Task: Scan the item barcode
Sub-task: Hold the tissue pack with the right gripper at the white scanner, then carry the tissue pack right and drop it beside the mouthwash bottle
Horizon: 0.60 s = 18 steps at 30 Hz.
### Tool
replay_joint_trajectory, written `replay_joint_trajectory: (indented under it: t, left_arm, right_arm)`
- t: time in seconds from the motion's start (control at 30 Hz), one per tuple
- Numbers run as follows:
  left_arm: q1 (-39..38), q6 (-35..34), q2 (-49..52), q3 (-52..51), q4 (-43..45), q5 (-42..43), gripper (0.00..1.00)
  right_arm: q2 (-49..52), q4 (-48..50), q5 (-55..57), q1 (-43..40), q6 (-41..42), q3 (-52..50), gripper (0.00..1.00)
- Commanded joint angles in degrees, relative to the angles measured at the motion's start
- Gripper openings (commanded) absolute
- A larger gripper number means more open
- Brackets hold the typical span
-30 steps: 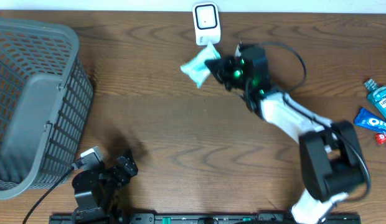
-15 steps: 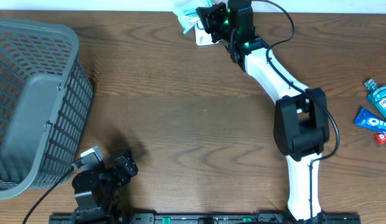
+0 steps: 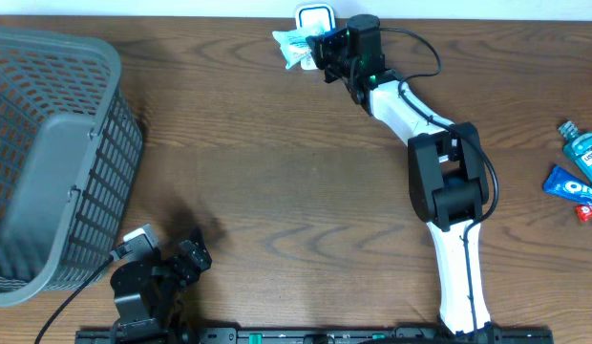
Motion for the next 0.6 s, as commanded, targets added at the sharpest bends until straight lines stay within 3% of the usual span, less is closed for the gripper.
replay_joint_trajectory:
  t: [0.0,0.2,0.3,0.57]
  left_arm:
    - [-0.33,-0.11,-0.24,-0.33,-1.03,-0.17,0.98]
    - [-0.33,-0.11,-0.24,-0.33,-1.03,-0.17,0.98]
    - [-0.33,-0.11,-0.24,-0.33,-1.03,-0.17,0.98]
    - [-0.33,-0.11,-0.24,-0.33,-1.03,-0.17,0.98]
  right_arm:
    - [-0.68,0.31,-0.79,-0.50,0.20,1.49,0.02]
    - [-0.70,0.92,-2.23,-1.27,-2.54,1.53,0.02]
    - [-1.03,1.07,-2.95,-1.97,-11.76,3.41,0.02]
    - [-9.27,-16.52,-3.80,-3.80,-22.12,5.97,0.02]
